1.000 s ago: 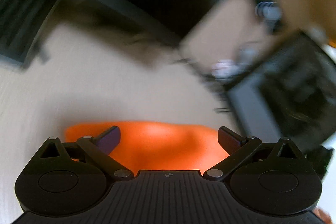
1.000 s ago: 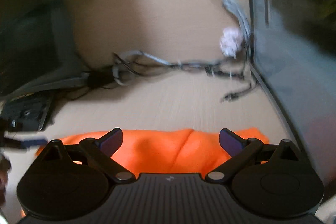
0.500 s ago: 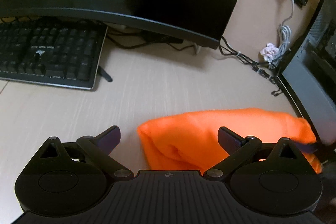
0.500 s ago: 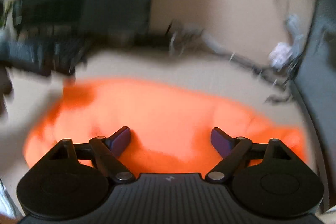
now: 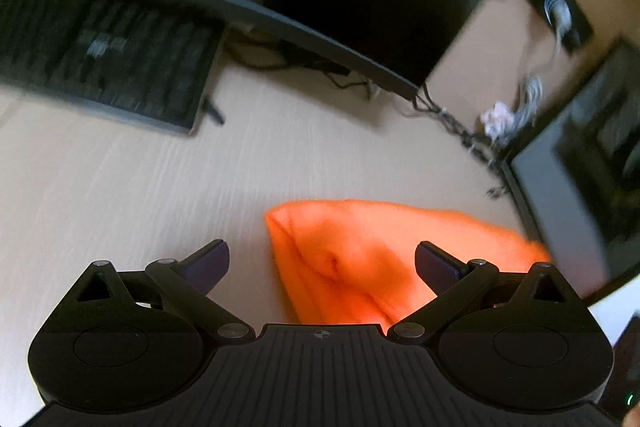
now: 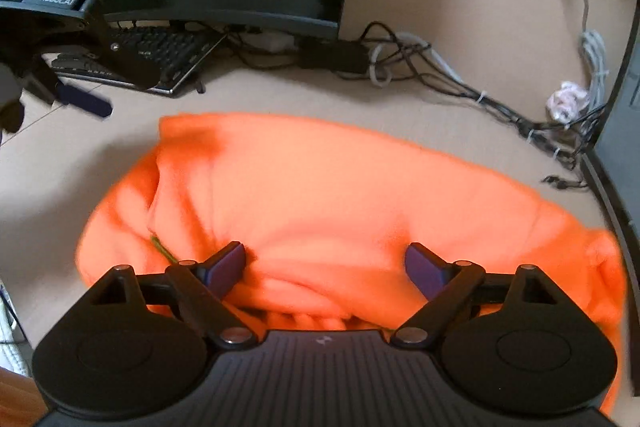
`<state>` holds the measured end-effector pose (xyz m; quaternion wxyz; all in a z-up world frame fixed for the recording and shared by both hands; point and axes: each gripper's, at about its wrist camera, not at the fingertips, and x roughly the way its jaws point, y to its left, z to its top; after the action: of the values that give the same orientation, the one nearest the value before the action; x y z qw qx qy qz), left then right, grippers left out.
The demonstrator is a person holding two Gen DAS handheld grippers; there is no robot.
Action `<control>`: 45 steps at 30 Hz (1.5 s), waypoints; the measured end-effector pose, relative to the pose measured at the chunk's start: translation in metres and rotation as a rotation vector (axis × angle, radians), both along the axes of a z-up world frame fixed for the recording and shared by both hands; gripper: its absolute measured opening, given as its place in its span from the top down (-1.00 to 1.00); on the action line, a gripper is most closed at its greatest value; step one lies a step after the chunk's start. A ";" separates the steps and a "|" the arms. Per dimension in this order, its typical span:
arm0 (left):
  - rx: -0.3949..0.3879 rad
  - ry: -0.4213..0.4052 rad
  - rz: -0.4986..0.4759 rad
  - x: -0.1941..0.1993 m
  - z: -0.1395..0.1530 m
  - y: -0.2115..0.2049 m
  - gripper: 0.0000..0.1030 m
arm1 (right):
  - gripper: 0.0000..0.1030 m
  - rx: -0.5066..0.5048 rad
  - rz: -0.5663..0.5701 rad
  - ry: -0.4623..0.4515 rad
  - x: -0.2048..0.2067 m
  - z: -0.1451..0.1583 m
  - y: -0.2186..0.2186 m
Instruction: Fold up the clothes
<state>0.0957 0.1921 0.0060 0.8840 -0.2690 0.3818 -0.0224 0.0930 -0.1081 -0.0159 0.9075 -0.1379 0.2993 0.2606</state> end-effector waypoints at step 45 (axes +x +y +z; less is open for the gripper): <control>-0.404 -0.238 -0.395 0.060 0.044 -0.064 -1.00 | 0.63 0.912 -0.353 0.400 0.010 0.020 -0.147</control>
<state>0.1554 0.1283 0.0505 0.8297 -0.3555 0.3081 -0.3005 0.1026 -0.2555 0.0038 0.8304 0.3761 0.3415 0.2287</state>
